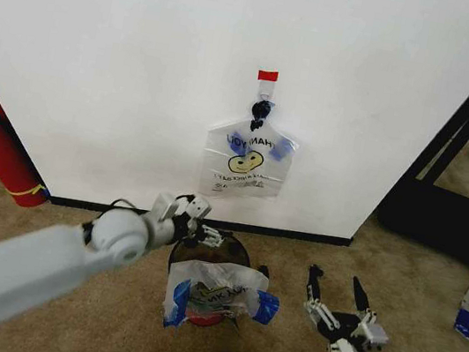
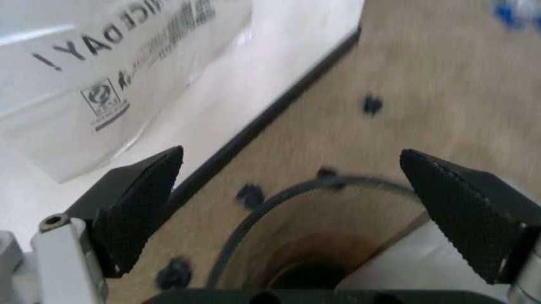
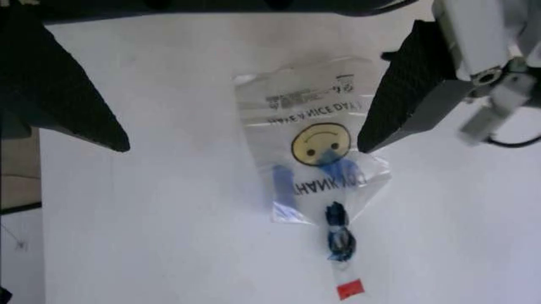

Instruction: Pick up the garbage bag from the wall and place it over the trash bin.

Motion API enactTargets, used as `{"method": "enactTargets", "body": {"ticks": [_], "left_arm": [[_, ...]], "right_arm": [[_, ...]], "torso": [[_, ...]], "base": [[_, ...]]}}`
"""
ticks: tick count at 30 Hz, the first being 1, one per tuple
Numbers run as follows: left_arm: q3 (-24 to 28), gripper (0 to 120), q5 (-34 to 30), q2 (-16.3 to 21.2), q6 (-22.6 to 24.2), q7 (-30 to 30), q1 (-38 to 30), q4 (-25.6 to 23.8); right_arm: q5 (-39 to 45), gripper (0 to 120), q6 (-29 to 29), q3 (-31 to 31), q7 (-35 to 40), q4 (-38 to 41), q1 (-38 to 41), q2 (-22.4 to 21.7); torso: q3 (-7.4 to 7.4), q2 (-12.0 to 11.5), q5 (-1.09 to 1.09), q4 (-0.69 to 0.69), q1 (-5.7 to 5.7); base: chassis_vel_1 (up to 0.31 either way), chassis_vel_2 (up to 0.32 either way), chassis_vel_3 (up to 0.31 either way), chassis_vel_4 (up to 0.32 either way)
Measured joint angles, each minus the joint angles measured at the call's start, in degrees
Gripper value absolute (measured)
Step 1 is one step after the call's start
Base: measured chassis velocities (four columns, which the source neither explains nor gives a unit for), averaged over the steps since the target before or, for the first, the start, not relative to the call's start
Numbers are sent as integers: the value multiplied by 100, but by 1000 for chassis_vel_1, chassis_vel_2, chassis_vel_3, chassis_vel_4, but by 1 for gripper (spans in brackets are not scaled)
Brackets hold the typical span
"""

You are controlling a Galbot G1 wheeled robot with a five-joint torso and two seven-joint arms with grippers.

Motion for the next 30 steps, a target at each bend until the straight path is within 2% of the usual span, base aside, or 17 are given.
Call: {"method": "enactTargets", "body": {"ticks": [5, 8, 11, 16, 18, 20, 23, 29, 30], "left_arm": [[782, 100, 612, -149, 347, 572, -656, 617], [957, 100, 664, -240, 564, 641, -803, 765], [1141, 100, 596, -508, 810, 716, -993, 1072], [1433, 94, 709, -802, 918, 863, -1142, 1525], [1506, 89, 813, -916, 950, 882, -1142, 1721], [1537, 79, 838, -989, 989, 905, -1138, 1839], [1550, 72, 828, -1013, 1005, 919, -1140, 1867], [1595, 46, 699, -1020, 1039, 961, -1183, 1880], [1595, 46, 699, -1020, 1039, 961, -1183, 1880]], "right_arm": [[-114, 100, -141, -66, 51, 263, -64, 52], [-102, 100, -247, -89, 135, 336, -45, 40], [-22, 100, -383, -123, 273, 434, -10, 31], [53, 100, -461, -104, 415, 526, -16, -31], [59, 100, -485, -76, 469, 544, -25, -55], [-9, 100, -482, -71, 476, 533, -33, -93], [-49, 100, -482, -89, 474, 528, -43, -114], [-161, 100, -528, -249, 480, 513, 17, -82], [-161, 100, -528, -249, 480, 513, 17, -82]], "torso": [[0, 0, -3, 2, 0], [0, 0, -3, 2, 0], [0, 0, -3, 0, 0], [0, 0, -3, -1, 0], [0, 0, -4, 0, 0], [0, 0, -3, 0, 0], [0, 0, -3, 0, 0], [0, 0, -3, 0, 0], [0, 0, -3, 0, 0]], "base": [[0, 0, 0, 0], [0, 0, 0, 0], [0, 0, 0, 0], [0, 0, 0, 0], [0, 0, 0, 0], [0, 0, 0, 0], [0, 0, 0, 0], [0, 0, 0, 0], [0, 0, 0, 0]]}}
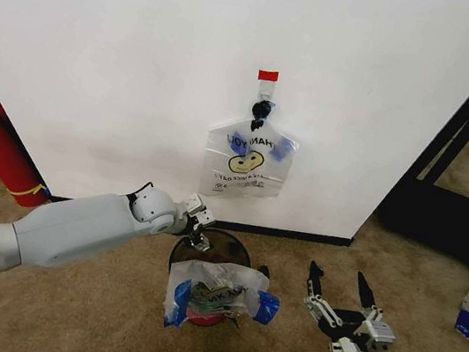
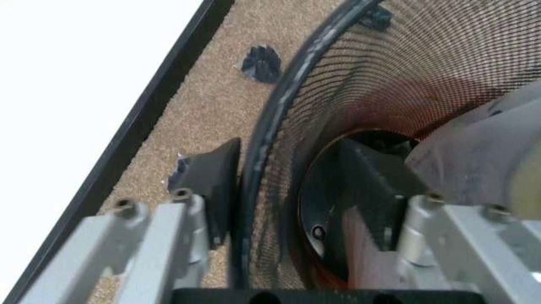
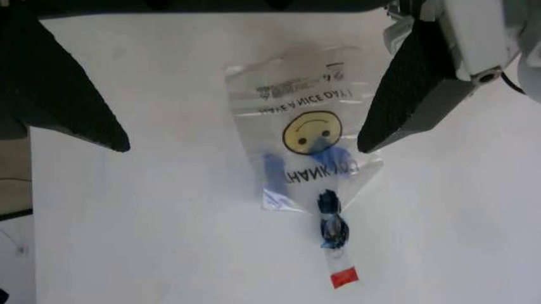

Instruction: Pick up the garbage bag from the wall and place it over the trash bin.

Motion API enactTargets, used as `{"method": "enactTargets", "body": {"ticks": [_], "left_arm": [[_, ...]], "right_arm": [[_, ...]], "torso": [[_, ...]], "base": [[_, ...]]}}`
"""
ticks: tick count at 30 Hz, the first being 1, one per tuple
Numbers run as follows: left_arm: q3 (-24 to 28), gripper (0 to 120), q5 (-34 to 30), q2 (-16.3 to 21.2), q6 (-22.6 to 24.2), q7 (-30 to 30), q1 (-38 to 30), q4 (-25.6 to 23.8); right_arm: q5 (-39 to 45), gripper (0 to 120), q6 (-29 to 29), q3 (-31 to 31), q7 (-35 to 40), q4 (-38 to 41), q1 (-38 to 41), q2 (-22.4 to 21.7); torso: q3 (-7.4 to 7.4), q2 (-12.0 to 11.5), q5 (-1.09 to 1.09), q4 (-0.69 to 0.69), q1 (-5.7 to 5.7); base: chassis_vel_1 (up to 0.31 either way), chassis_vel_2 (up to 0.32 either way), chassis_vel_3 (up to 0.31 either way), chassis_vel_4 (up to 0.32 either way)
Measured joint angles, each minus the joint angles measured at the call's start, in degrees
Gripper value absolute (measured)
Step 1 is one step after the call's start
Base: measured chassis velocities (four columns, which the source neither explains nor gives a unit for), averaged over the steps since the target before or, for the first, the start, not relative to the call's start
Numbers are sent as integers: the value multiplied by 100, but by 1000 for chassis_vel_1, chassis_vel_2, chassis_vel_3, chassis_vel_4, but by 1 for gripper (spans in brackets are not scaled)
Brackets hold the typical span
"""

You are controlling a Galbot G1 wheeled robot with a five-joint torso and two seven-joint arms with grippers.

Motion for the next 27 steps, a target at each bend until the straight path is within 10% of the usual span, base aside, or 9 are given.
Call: {"method": "enactTargets", "body": {"ticks": [10, 27], "left_arm": [[-87, 9, -223, 133, 177, -321, 55, -76], [-1281, 4, -2074, 853, 560, -1976, 781, -1130]], "right_arm": [[-60, 100, -68, -96, -28, -35, 1, -7], [145, 100, -667, -144, 543, 60, 103, -90]], "torso": [[0, 0, -1, 1, 0], [0, 0, 1, 0, 0]], "base": [[0, 0, 0, 0], [0, 0, 0, 0]]}}
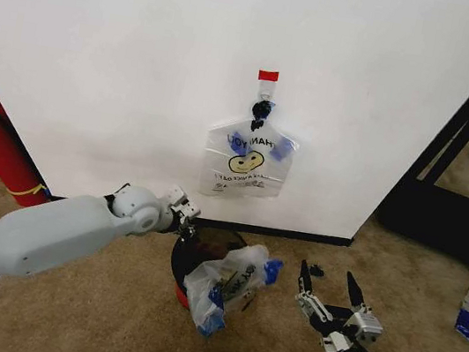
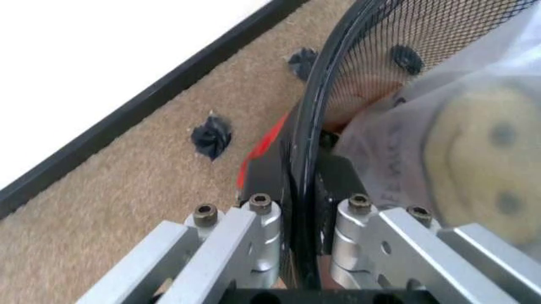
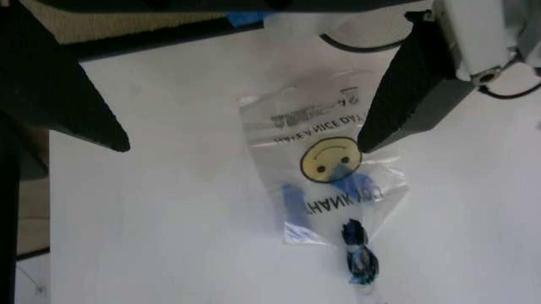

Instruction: Pick up the garbage bag from the wall and place it over the trash bin.

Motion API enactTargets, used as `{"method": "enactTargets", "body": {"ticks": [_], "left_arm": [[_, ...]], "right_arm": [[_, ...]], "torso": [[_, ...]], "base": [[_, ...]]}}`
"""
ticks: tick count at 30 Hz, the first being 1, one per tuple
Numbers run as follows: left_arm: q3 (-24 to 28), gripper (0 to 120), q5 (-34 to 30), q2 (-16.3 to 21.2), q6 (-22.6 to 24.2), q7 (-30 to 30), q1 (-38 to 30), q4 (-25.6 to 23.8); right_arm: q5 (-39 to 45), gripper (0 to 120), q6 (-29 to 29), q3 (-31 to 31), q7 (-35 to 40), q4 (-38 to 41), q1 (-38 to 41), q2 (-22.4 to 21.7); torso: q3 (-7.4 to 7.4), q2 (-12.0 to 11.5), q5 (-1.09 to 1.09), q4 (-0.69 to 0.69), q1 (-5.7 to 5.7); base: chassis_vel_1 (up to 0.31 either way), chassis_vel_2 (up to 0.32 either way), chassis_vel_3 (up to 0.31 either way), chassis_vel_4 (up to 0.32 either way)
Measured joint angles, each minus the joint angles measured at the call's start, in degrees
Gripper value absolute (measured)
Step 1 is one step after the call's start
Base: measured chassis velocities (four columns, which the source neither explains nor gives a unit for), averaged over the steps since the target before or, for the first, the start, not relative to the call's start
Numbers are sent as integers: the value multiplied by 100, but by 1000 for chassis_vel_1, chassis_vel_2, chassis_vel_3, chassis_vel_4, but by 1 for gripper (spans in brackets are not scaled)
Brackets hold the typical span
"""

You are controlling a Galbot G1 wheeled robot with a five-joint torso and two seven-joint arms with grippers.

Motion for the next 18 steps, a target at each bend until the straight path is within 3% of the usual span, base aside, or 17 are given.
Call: {"method": "enactTargets", "body": {"ticks": [3, 9, 11, 18], "left_arm": [[-153, 4, -308, 44, 35, -498, 170, -200], [-965, 4, -1172, -6, 59, -1753, 937, -609], [-1002, 4, -1225, -10, 59, -1818, 974, -632], [-1819, 4, -2000, -179, -56, -2856, 1726, -1103]], "right_arm": [[9, 100, -67, -27, 90, -33, 55, -12], [-47, 100, -362, 9, 436, -49, 140, -104], [-52, 100, -394, 19, 470, -49, 140, -112], [-100, 100, -886, 58, 1096, -28, 228, -218]], "torso": [[0, 0, -1, 1, 0], [0, 0, -1, -1, 0], [0, 0, -1, 0, 0], [0, 0, 0, -1, 0]], "base": [[0, 0, 0, 0], [0, 0, 0, 0], [0, 0, 0, 0], [0, 0, 0, 0]]}}
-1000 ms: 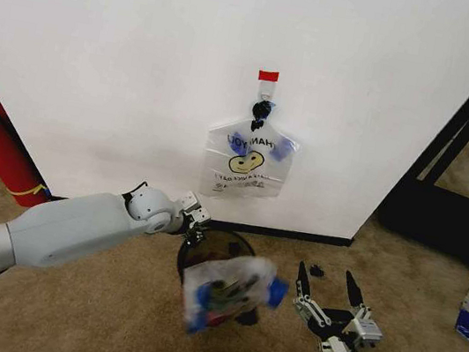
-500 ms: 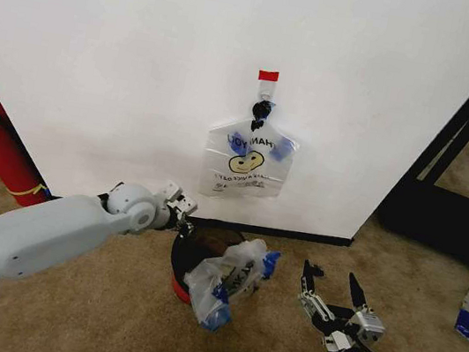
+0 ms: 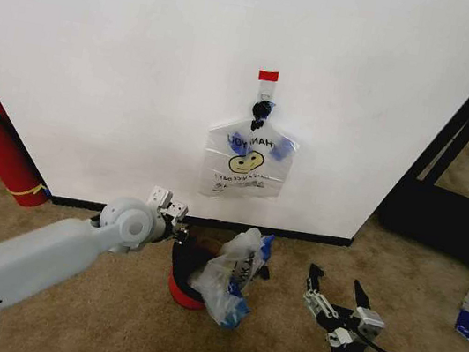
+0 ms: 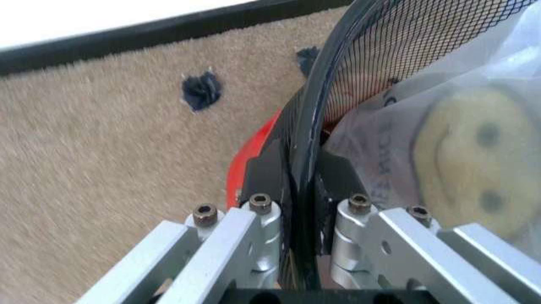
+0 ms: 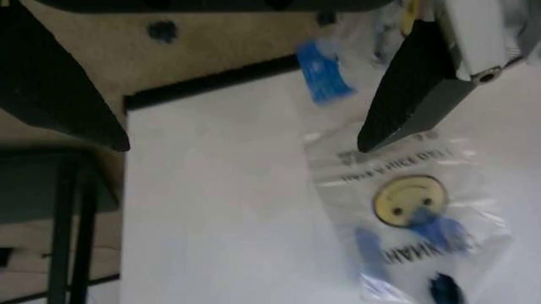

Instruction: Pick up the garbage bag from the wall and place it over the trash bin.

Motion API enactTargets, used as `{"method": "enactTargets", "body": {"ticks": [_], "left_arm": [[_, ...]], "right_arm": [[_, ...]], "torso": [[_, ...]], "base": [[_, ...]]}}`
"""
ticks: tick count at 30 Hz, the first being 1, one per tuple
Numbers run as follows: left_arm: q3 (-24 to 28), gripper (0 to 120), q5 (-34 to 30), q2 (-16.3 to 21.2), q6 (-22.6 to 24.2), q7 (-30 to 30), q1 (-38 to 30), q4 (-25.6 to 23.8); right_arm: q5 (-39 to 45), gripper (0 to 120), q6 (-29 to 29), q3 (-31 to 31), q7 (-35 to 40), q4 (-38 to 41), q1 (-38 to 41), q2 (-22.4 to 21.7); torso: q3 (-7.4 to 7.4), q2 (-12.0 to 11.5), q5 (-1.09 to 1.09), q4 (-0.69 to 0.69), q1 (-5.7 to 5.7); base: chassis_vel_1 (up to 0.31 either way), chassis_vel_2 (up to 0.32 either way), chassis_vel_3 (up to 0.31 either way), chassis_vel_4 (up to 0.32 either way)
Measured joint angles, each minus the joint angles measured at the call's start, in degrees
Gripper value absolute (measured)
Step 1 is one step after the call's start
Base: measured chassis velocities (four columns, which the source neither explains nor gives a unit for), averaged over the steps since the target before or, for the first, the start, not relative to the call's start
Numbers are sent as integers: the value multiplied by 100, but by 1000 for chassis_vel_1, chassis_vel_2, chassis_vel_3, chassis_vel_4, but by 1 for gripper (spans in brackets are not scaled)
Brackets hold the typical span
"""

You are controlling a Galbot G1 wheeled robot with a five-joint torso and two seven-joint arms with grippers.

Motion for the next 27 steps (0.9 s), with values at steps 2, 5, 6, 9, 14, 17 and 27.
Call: {"method": "enactTargets", "body": {"ticks": [2, 5, 6, 9, 14, 17, 27], "left_arm": [[-410, 4, -276, -112, -121, -415, 347, -171], [-965, 4, -422, -264, -253, -790, 826, -382], [-1104, 4, -426, -301, -280, -856, 964, -429], [-1361, 4, -411, -381, -344, -957, 1280, -499], [-1791, 4, -58, -711, -408, -852, 1929, -488], [-1842, 4, 103, -837, -416, -809, 2053, -458], [-1853, 4, 705, -1251, -440, -681, 2210, -270]], "right_arm": [[1, 100, -198, 3, 225, 6, 76, -39], [-6, 100, -321, -27, 339, 6, 110, -54], [-17, 100, -343, -42, 351, 5, 110, -55], [-51, 100, -385, -69, 399, -25, 112, -66], [-80, 100, -481, -90, 558, -70, 122, -103], [-97, 100, -488, -90, 567, -70, 107, -116], [-173, 100, -471, -92, 571, -14, -4, -166]], "torso": [[0, 0, 0, 0, 0], [0, 0, 0, 0, 0], [0, 0, 0, -1, 0], [0, 0, 0, 0, 0], [0, 1, -1, 0, 0], [0, 1, -1, 1, 0], [0, 1, 0, -1, 0]], "base": [[0, 0, 0, 0], [0, 0, 0, 0], [0, 0, 0, 0], [0, 0, 0, 0], [0, 0, 0, 0], [0, 0, 0, 0], [0, 0, 0, 0]]}}
